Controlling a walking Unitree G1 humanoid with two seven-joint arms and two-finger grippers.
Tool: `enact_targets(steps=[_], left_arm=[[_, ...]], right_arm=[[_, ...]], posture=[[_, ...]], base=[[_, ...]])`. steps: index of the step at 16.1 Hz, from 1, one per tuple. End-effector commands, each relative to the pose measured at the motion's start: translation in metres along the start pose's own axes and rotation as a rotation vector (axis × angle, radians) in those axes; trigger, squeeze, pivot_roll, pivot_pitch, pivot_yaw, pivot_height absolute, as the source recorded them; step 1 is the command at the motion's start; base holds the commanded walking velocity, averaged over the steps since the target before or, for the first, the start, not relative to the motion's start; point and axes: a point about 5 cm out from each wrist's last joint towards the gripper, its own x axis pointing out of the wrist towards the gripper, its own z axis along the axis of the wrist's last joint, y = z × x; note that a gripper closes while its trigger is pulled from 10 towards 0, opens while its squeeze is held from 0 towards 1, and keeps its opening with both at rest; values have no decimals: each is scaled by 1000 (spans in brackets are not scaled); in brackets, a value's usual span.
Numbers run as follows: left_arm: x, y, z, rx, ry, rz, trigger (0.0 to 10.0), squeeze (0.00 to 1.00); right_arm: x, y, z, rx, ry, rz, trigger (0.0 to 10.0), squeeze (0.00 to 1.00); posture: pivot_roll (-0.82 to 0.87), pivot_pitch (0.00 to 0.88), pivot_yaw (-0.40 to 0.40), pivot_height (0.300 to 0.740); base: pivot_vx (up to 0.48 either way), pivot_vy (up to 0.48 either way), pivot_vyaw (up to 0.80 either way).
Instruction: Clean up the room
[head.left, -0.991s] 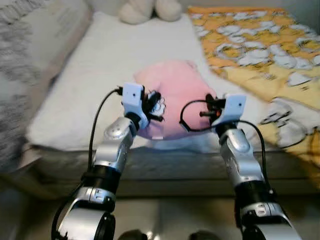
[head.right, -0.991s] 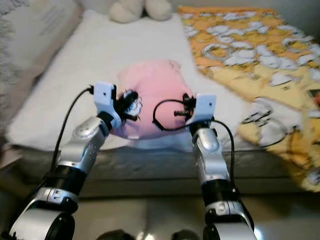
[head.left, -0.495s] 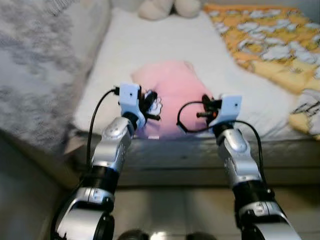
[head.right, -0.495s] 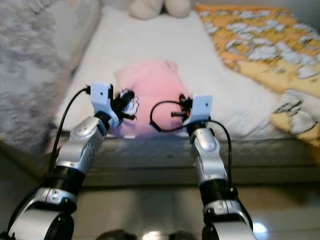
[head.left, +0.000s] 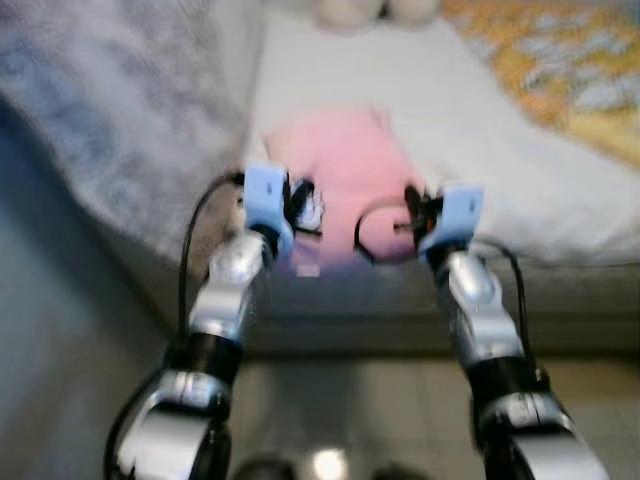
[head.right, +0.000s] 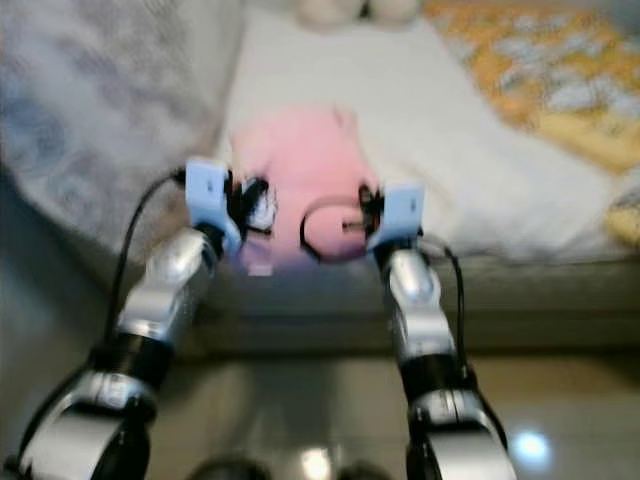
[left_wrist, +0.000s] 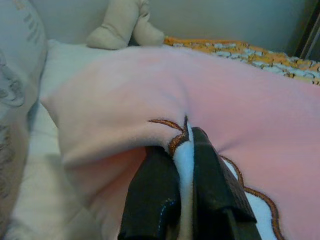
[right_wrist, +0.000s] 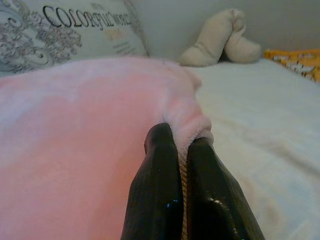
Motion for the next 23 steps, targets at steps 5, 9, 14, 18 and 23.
enact_targets(steps=[5, 9, 14, 18, 23], left_arm=[[3, 3, 11, 16, -51, 28, 10000, 0], [3, 1, 10, 11, -50, 30, 10000, 0], [5, -2, 11, 10, -51, 26, 10000, 0], [8, -2, 16, 4, -63, 38, 10000, 0], [13, -7, 21, 32, -66, 55, 10000, 0]], right_arm=[[-4, -17, 0, -11, -16, -66, 10000, 0], [-3, -21, 2, -19, -24, -74, 10000, 0], [-2, -21, 3, -25, -30, -80, 10000, 0], [5, -25, 10, -34, -42, -82, 10000, 0], [17, -38, 23, -24, -42, -109, 10000, 0]], posture=[[-81, 0, 27, 740], [-80, 0, 25, 740], [-82, 0, 30, 740], [-78, 0, 34, 740], [-63, 0, 32, 740]], base=[[480, 0, 0], [480, 0, 0], [480, 0, 0], [480, 0, 0], [384, 0, 334]])
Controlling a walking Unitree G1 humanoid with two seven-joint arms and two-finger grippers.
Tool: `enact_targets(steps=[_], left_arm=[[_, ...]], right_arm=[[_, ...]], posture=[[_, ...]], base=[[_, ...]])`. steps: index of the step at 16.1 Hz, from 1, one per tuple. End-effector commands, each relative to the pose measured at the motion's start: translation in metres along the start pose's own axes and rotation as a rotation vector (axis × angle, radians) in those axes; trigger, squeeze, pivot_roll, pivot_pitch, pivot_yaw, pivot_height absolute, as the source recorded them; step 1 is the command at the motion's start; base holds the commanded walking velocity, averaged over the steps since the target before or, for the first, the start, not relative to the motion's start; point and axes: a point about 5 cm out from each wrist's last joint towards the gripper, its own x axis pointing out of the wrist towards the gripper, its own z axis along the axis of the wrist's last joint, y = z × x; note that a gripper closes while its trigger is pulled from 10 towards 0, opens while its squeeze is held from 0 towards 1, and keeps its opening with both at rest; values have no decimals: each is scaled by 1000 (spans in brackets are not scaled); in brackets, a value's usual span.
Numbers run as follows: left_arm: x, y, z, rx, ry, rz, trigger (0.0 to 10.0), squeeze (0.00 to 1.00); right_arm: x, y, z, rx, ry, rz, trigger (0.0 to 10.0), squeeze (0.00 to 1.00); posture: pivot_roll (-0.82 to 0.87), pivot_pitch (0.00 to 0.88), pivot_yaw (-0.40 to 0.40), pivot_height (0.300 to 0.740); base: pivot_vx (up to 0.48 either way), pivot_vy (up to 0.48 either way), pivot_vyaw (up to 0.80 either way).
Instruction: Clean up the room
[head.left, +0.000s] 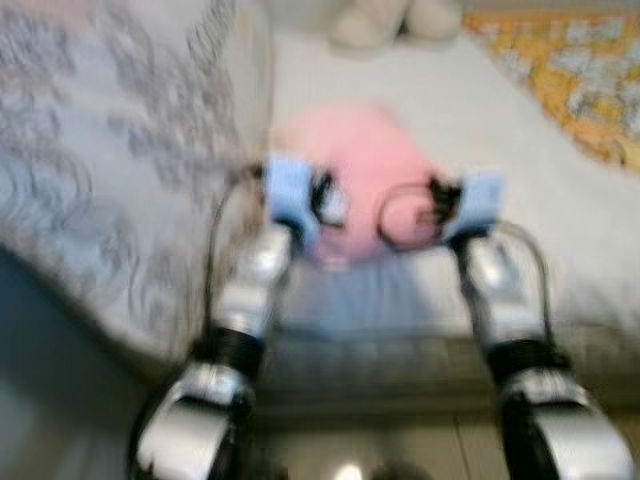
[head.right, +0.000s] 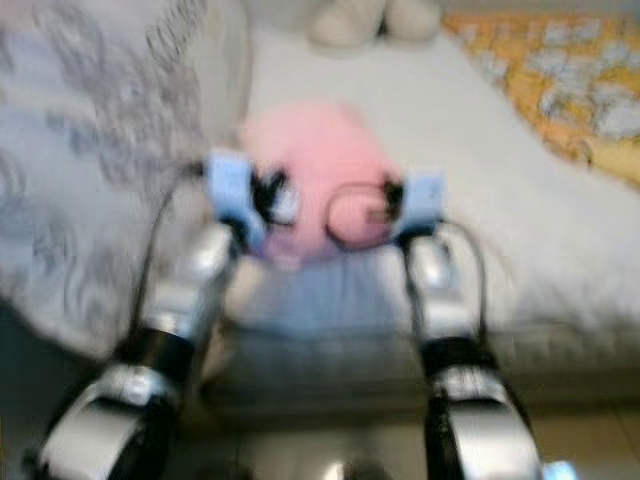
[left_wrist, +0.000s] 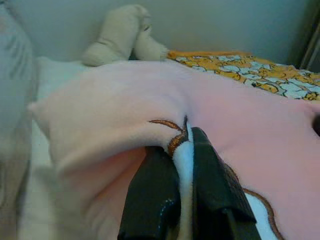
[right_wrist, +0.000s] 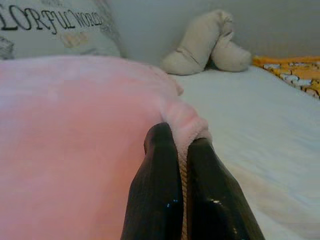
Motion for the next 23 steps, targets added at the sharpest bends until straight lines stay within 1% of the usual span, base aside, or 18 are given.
enact_targets(steps=[1, 3, 5, 6, 7, 9, 10, 11, 13, 14, 15, 16, 17, 18, 19, 20, 21, 23], left_arm=[[-1, 22, 12, 55, -28, 95, 10000, 0], [2, 20, 13, 92, -12, 88, 10000, 0], [5, 22, 15, 107, -5, 81, 10000, 0], [8, 25, 15, 116, 7, 76, 10000, 0], [12, 31, 12, 153, 45, 77, 10000, 0], [16, 36, 12, 170, 73, 81, 10000, 0], [20, 41, 12, 181, 104, 98, 10000, 0], [21, 42, 13, 184, 115, 107, 10000, 0], [23, 41, 20, 153, 79, 92, 10000, 0], [20, 36, 25, 142, 23, 61, 10000, 0], [9, 22, 33, 129, -63, 34, 10000, 0], [2, 15, 36, 128, -85, 25, 10000, 0], [-17, 6, 38, 92, -107, 18, 10000, 0], [-38, 1, 36, 79, -96, -4, 10000, 0], [-42, 0, 35, 80, -87, -16, 10000, 0], [-52, -1, 32, 93, -68, -45, 10000, 0], [-59, -5, 35, 106, -78, -75, 10000, 0], [-57, -12, 43, 95, -116, -100, 10000, 0]], right_arm=[[8, -3, 13, 27, -44, -39, 10000, 0], [11, -3, 13, 25, -36, -35, 10000, 0], [15, -3, 16, 19, -32, -29, 10000, 0], [18, -4, 18, 13, -32, -29, 10000, 0], [23, -6, 22, 6, -22, -28, 10000, 0], [29, -5, 24, -14, 0, -24, 10000, 0], [34, 0, 28, -47, 11, 5, 10000, 0], [36, 1, 33, -67, -3, 12, 10000, 0], [36, 0, 38, -41, -42, -9, 10000, 0], [31, 1, 38, -40, -85, -24, 10000, 0], [14, 5, 39, -83, -179, -44, 10000, 0], [4, 8, 40, -99, -212, -50, 10000, 0], [-21, 9, 37, -115, -226, -86, 10000, 0], [-48, 10, 37, -127, -229, -109, 10000, 0], [-53, 11, 37, -134, -227, -110, 10000, 0], [-67, 9, 38, -163, -229, -116, 10000, 0], [-78, 7, 41, -197, -241, -126, 10000, 0], [-80, 5, 41, -194, -228, -152, 10000, 0]], posture=[[-60, 0, 32, 740], [-52, 0, 32, 740], [-43, 0, 32, 740], [-36, 0, 34, 740], [-28, 0, 35, 740], [-18, 0, 37, 740], [-16, 0, 40, 740], [-14, 0, 40, 740], [-13, 0, 31, 740], [-14, 0, 27, 740], [-24, 0, 22, 740], [-24, 0, 22, 740], [-34, 0, 16, 740], [-39, 0, 17, 740], [-40, 0, 16, 740], [-44, 0, 16, 740], [-46, 0, 15, 740], [-53, 0, 17, 740]], base=[[0, 0, 0], [0, 0, 0], [0, 0, 0], [0, 0, 0], [0, 0, 0], [0, 0, 0], [0, 0, 0], [0, 0, 0], [0, 0, 0], [0, 0, 0], [0, 0, 0], [0, 0, 0], [0, 0, 0], [0, 0, 0], [0, 0, 0], [0, 0, 0], [0, 0, 0], [163, 0, 0]])
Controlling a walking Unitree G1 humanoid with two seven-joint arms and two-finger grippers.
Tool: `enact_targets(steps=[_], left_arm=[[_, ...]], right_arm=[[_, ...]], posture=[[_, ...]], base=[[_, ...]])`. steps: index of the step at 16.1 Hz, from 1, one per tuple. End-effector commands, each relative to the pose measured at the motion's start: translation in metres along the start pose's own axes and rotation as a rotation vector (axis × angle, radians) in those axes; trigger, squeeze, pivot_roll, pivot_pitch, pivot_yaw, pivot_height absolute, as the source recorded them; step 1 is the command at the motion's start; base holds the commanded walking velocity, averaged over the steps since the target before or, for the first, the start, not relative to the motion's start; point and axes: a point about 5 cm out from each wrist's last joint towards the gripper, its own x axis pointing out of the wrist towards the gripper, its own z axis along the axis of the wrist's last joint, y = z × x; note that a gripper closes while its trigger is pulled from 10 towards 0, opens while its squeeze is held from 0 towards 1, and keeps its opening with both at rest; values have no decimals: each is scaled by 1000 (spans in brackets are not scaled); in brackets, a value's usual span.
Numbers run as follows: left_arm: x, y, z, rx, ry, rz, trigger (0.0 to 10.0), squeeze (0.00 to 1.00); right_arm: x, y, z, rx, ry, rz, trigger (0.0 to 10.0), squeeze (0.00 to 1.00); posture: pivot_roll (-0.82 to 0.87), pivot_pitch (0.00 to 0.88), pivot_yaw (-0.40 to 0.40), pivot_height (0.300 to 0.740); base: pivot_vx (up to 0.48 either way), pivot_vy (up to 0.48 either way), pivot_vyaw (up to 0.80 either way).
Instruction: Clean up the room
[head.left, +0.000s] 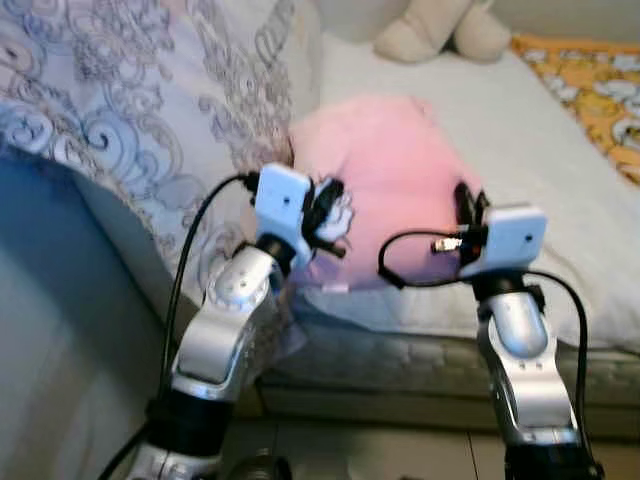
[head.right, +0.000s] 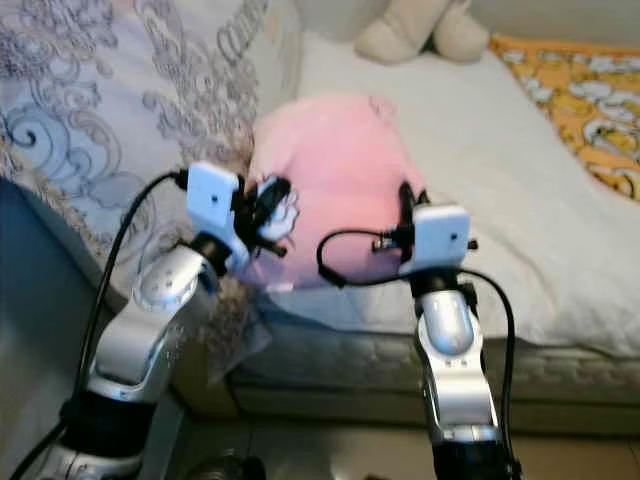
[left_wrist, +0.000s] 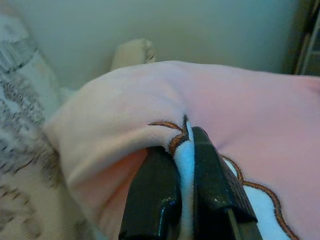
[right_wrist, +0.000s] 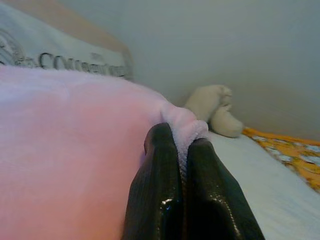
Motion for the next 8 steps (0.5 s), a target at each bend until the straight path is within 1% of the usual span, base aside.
enact_targets(steps=[1, 2, 4, 8], left_arm=[[5, 2, 17, 16, -56, 15, 10000, 0], [8, -1, 20, 15, -55, 18, 10000, 0], [9, 0, 16, 1, -24, 29, 10000, 0], [12, 4, 14, -3, -12, 53, 10000, 0]], right_arm=[[1, -13, 4, -20, 3, -84, 10000, 0], [3, -10, 4, -8, 20, -87, 10000, 0], [8, -6, 4, 19, 32, -80, 10000, 0], [14, -6, 4, 13, 44, -74, 10000, 0]], posture=[[-57, 0, 20, 740], [-61, 0, 21, 740], [-65, 0, 24, 740], [-57, 0, 29, 740]], base=[[412, -240, 0], [416, 0, 0], [424, 0, 0], [436, 0, 0]])
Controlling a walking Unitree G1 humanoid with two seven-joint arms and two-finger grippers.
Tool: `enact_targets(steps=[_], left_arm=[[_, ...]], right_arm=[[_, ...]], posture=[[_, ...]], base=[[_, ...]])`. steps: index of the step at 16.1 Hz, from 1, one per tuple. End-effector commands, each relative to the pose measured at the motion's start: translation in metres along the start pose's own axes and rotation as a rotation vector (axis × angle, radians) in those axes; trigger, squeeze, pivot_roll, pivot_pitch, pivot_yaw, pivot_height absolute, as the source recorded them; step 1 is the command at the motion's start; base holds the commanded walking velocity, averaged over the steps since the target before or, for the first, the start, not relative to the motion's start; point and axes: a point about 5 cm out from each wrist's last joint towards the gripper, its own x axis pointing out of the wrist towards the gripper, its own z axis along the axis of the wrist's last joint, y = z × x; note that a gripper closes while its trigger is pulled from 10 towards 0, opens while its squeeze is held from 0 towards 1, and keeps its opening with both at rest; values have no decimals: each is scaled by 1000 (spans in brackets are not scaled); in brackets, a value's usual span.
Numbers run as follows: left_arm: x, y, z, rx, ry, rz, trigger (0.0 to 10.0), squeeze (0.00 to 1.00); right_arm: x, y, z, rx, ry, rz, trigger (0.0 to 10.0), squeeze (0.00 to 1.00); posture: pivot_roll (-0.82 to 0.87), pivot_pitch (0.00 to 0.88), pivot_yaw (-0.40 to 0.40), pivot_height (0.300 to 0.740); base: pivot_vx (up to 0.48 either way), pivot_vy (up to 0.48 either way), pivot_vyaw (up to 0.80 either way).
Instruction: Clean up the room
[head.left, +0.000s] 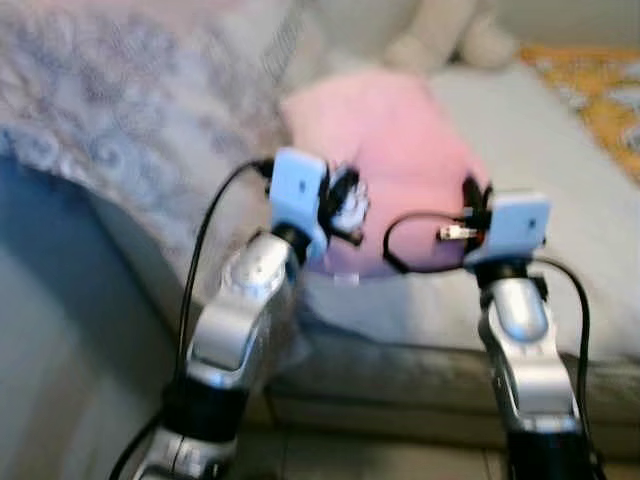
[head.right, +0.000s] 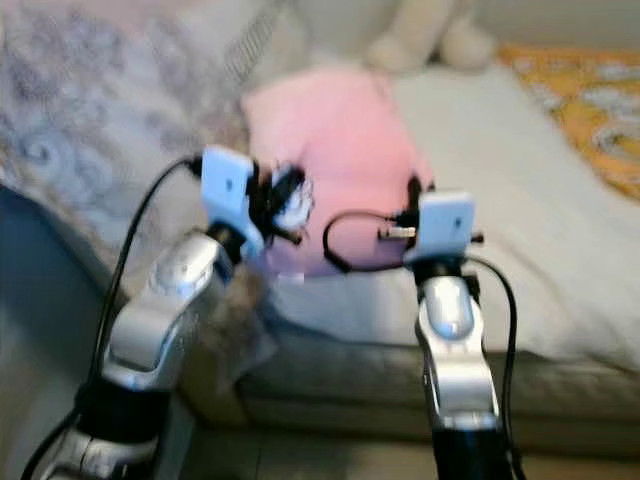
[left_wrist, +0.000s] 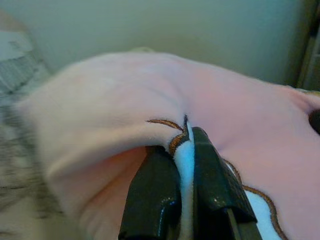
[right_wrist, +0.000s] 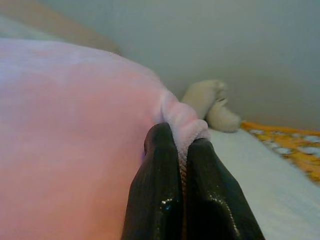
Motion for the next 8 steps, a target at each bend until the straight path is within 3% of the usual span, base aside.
enact_targets(steps=[1, 5, 8], left_arm=[[-1, 12, 5, 10, -11, 64, 10000, 0], [8, 9, 4, 25, 4, 55, 10000, 0], [26, 14, -2, 65, 63, 54, 10000, 0]], right_arm=[[4, -4, 2, 9, -3, -26, 10000, 0], [20, -3, 1, 30, 15, 2, 10000, 0], [42, 0, -3, 54, 45, 35, 10000, 0]], posture=[[-56, 0, 30, 740], [-36, 0, 24, 740], [-20, 0, 26, 740]], base=[[472, 0, 0], [472, 0, 0], [0, 0, 0]])
